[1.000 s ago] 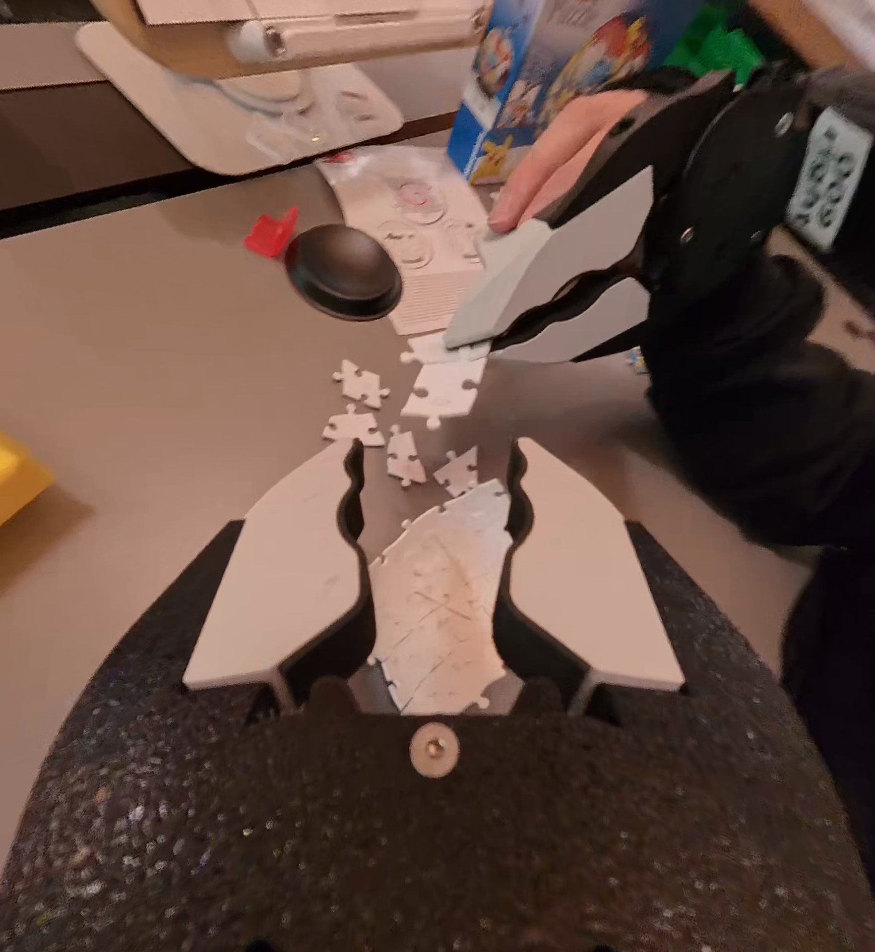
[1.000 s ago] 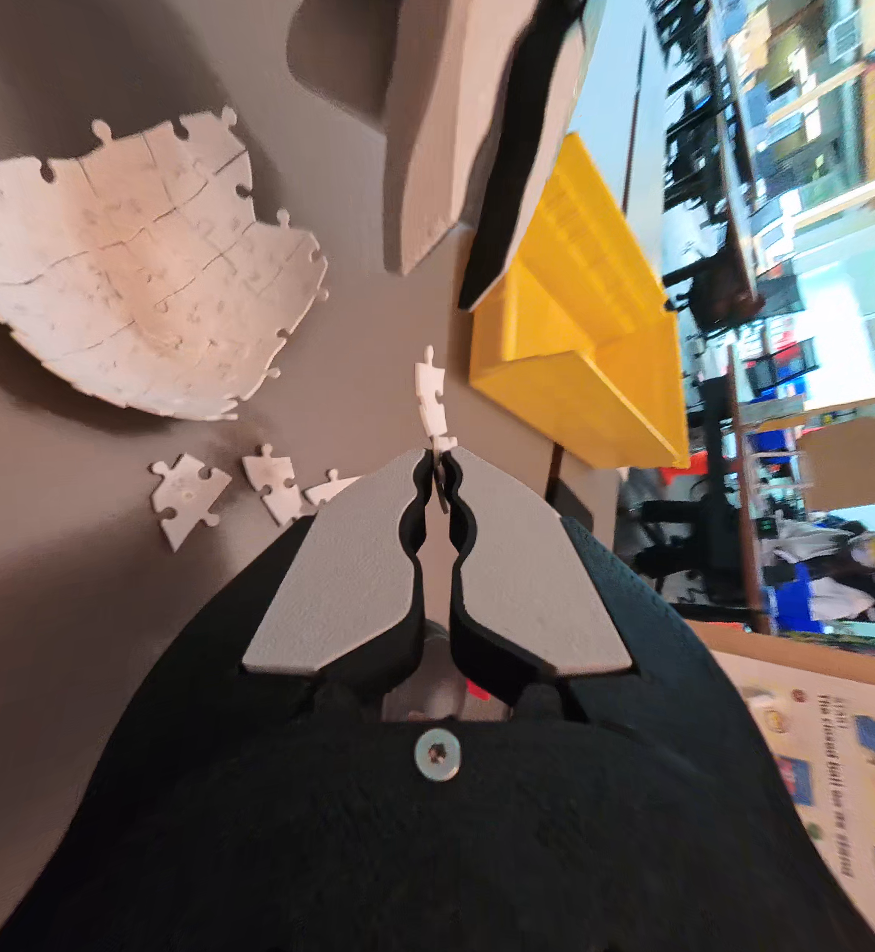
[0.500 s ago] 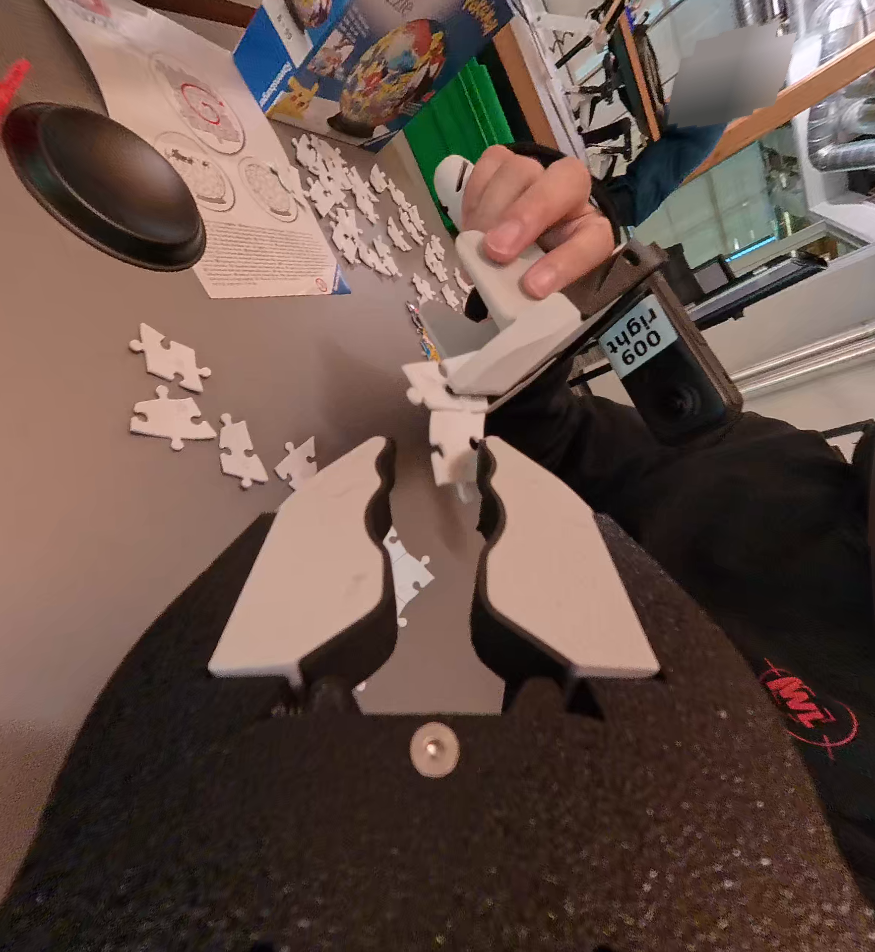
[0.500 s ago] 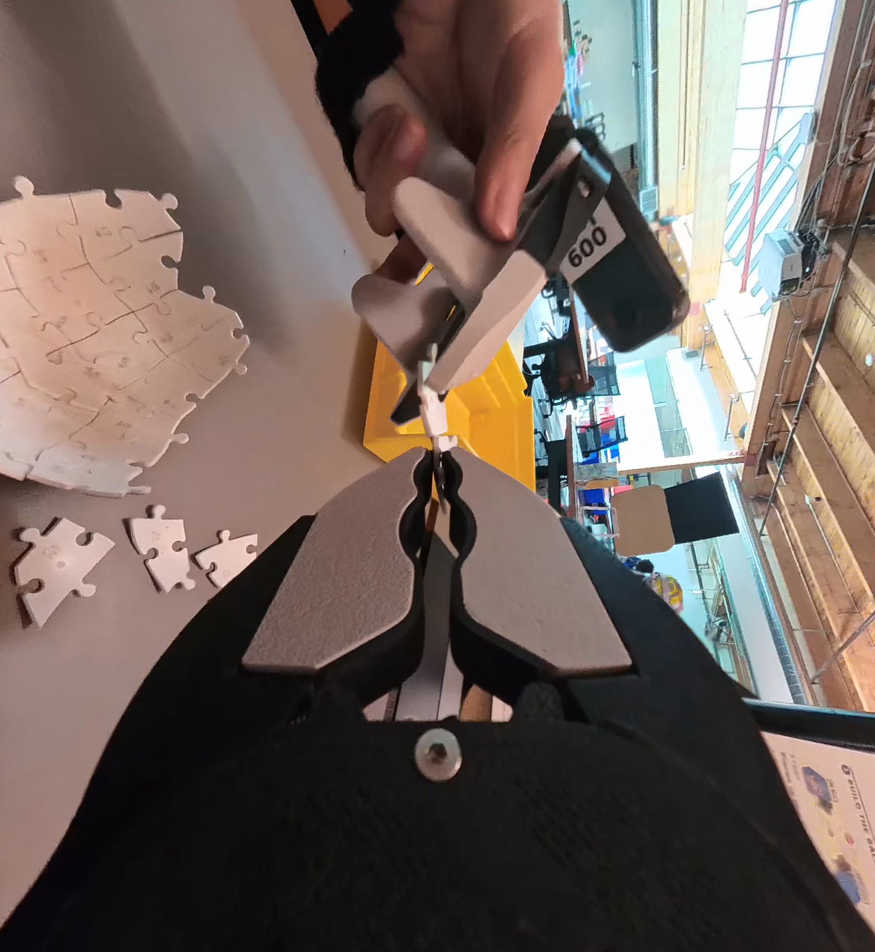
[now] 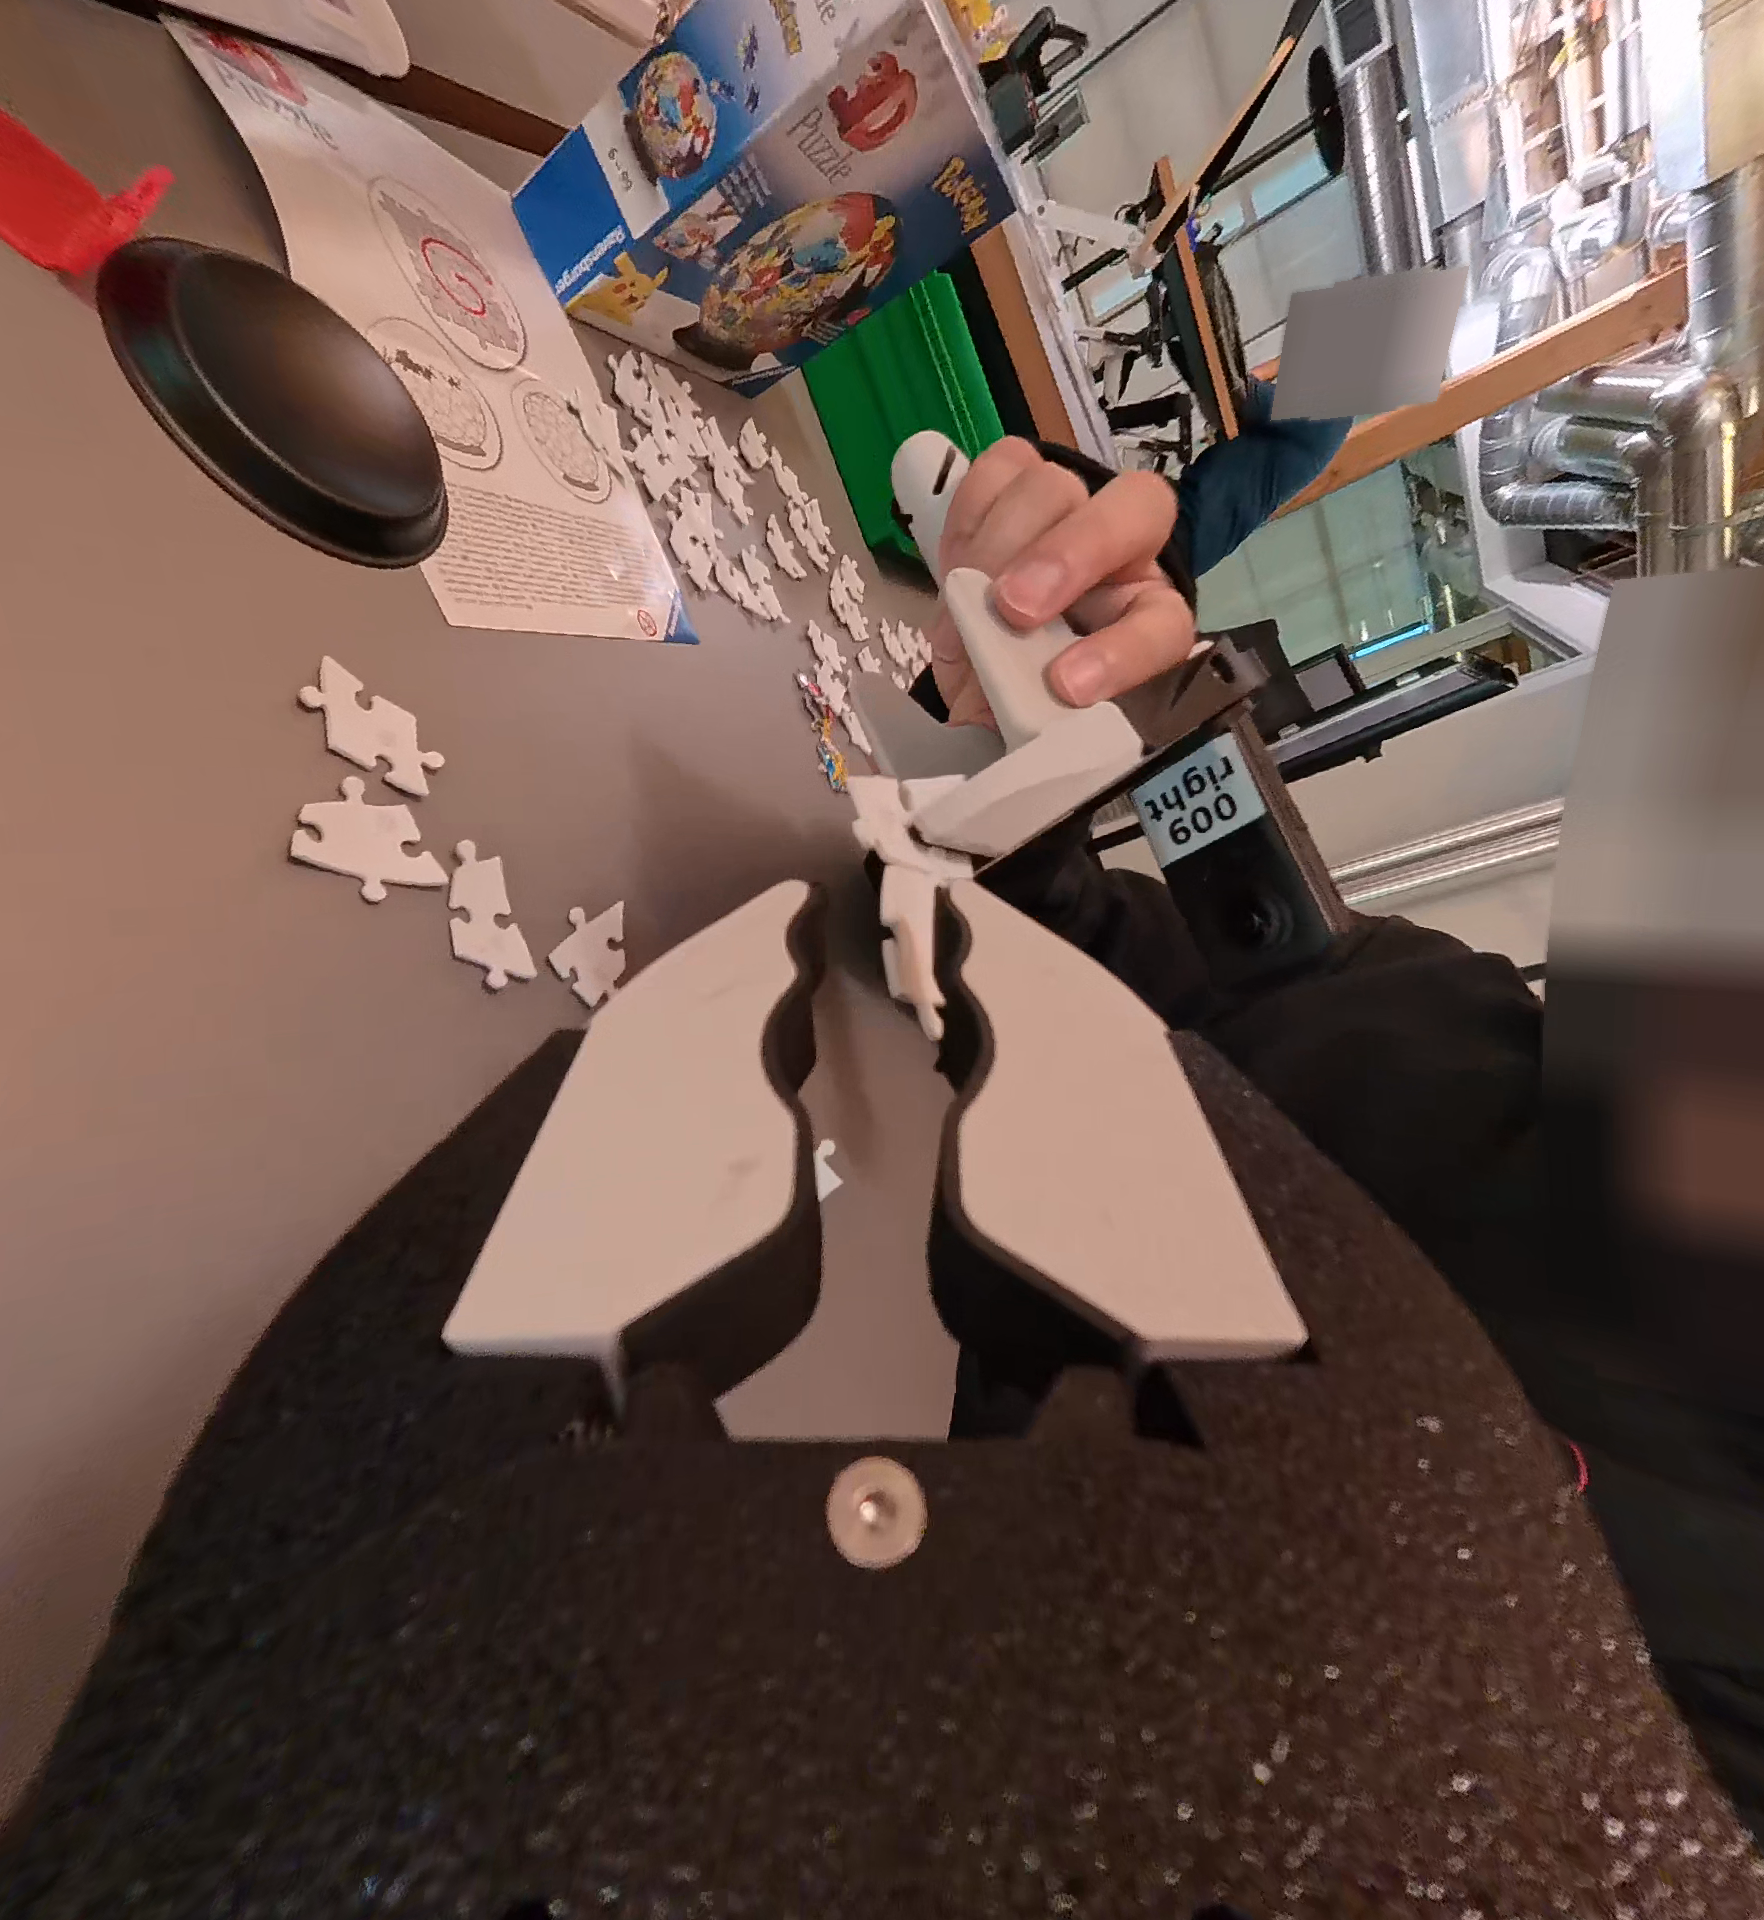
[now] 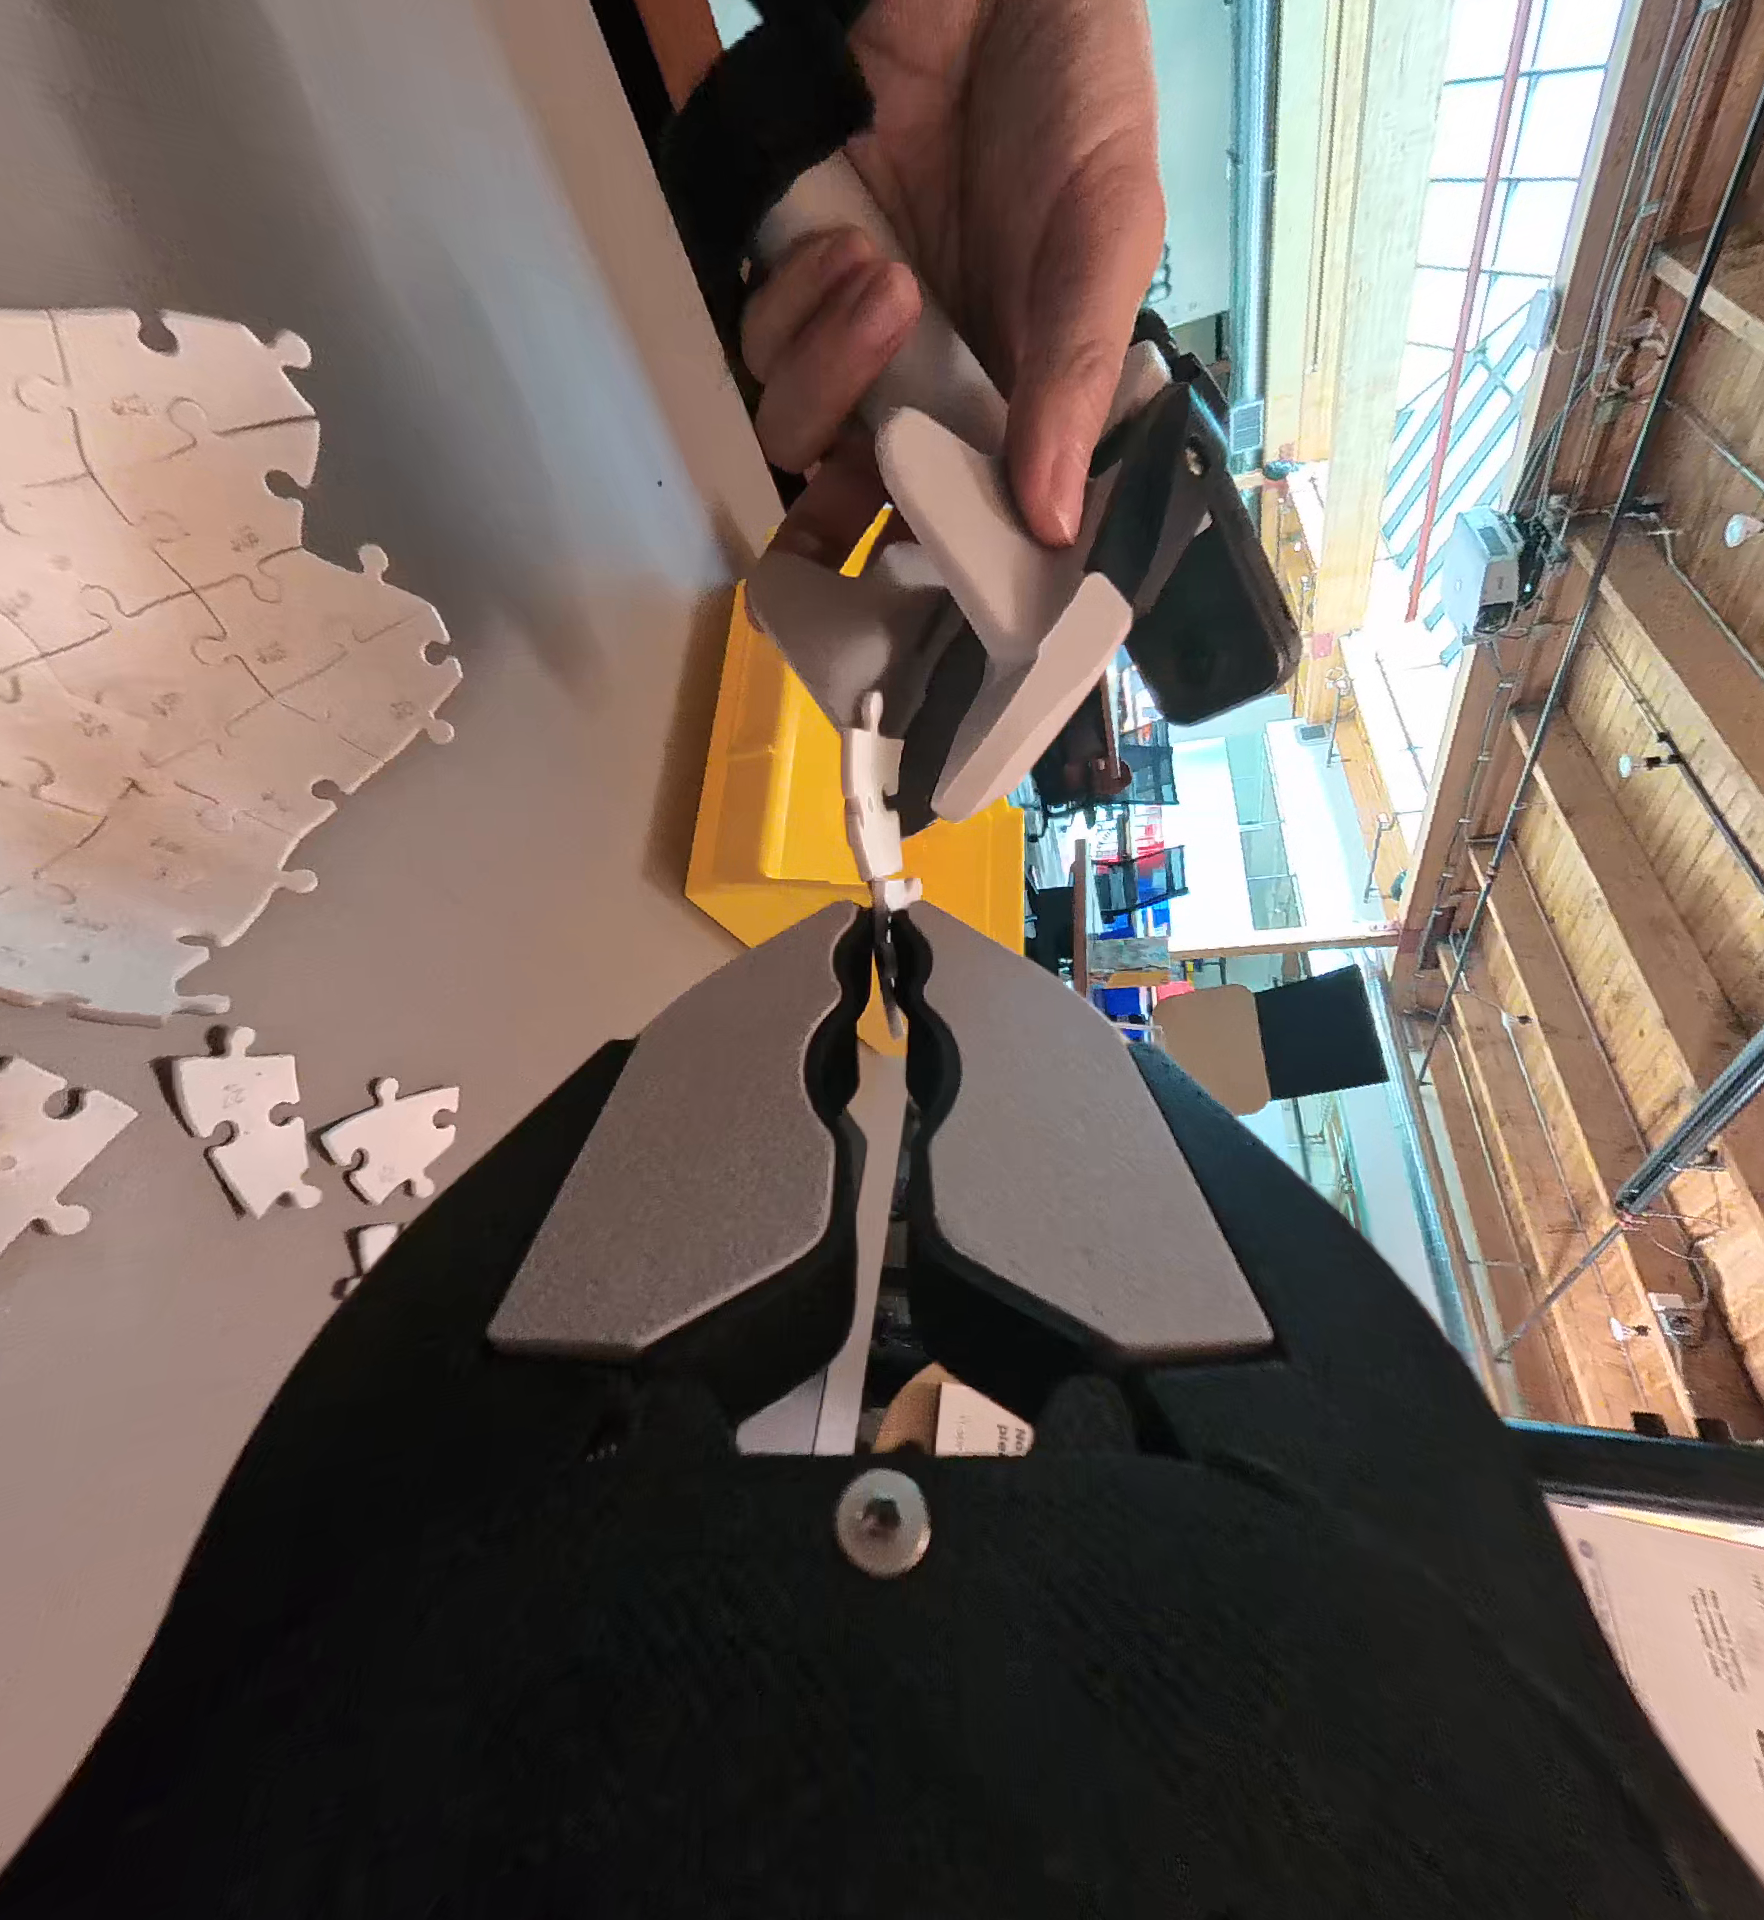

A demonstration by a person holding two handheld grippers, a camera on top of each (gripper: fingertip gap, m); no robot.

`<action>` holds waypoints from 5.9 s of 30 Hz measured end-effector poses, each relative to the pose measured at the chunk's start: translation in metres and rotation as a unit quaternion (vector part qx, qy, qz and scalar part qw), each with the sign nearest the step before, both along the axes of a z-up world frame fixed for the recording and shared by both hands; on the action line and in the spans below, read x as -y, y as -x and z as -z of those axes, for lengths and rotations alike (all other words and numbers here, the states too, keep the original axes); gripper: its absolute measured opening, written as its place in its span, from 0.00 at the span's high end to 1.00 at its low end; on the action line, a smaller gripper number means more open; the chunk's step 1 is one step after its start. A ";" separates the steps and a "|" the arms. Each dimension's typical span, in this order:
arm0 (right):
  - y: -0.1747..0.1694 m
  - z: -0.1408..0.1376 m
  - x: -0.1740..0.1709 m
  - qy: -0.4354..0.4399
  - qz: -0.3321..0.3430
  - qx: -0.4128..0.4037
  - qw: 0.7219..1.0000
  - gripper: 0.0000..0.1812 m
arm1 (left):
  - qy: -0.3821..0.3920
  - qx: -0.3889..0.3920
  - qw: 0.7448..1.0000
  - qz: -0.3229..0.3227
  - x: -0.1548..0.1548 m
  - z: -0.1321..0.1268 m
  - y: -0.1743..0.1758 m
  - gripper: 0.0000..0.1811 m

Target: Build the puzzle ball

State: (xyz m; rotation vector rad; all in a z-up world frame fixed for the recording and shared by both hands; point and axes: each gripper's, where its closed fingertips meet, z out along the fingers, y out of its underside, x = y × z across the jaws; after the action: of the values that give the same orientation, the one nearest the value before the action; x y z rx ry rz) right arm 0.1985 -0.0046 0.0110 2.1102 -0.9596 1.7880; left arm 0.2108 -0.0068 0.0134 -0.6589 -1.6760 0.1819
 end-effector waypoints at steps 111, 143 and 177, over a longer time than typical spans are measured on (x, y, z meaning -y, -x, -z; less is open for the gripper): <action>-0.037 0.101 -0.003 -0.669 -0.026 0.083 0.738 0.99 | 0.222 0.250 0.937 0.097 -0.002 0.103 -0.043 0.83; 0.008 -0.037 -0.070 -0.552 -0.418 0.228 0.685 0.99 | 0.087 -0.137 0.985 0.064 -0.066 -0.006 -0.003 0.86; -0.007 0.002 -0.023 -0.605 -0.188 0.185 0.752 0.99 | 0.188 -0.052 0.980 -0.040 -0.022 0.013 0.001 0.99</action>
State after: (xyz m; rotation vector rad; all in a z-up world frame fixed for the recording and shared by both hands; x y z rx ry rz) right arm 0.2055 0.0183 0.0095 2.7642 -2.4888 2.0612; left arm 0.2094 0.0157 0.0002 -0.8471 -1.5802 0.5909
